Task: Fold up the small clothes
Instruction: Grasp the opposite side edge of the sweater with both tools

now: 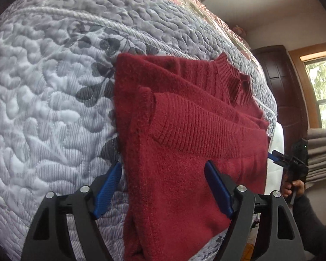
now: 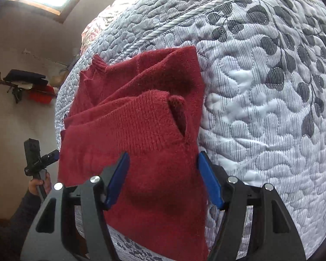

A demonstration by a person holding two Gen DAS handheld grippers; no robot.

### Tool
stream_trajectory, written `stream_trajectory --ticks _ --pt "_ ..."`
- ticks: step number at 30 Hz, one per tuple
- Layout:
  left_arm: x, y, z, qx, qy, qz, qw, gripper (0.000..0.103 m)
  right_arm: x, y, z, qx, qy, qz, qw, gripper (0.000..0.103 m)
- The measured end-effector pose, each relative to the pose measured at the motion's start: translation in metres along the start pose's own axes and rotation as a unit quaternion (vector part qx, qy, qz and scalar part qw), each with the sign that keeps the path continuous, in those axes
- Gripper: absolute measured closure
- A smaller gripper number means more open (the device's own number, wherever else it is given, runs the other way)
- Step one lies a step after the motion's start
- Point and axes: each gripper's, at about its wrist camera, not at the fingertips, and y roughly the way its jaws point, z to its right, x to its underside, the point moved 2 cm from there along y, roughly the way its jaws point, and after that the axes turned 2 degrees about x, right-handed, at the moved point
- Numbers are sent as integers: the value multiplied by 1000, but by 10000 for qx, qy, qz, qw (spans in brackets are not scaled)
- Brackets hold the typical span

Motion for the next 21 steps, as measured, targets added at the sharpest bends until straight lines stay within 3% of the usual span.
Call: stream_trajectory --ticks 2,4,6,13,16,17,18,19,21 --pt "-6 5 6 -205 302 -37 9993 29 -5 4 -4 46 -109 -26 9999 38" --pt "-12 12 17 -337 565 -134 9977 52 -10 7 -10 120 -274 -49 9995 40" --pt "-11 15 24 -518 842 -201 9949 62 -10 6 -17 225 -465 -29 9987 47" --pt "-12 21 28 -587 944 -143 9937 64 -17 7 -16 449 -652 98 9968 55" --pt "-12 17 31 -552 1017 -7 9933 64 -20 7 -20 564 -767 131 9954 71" --pt "-11 15 34 -539 1063 64 9929 64 -20 8 -24 675 -858 147 9939 83" --pt "-11 14 36 -559 1123 119 9920 72 -20 7 -26 719 -930 165 9929 89" --pt "-10 13 39 -625 1189 164 9908 79 -19 5 -26 725 -938 206 9927 90" --pt "-10 11 42 -682 1282 236 9891 79 -18 2 -27 742 -961 276 9922 90"
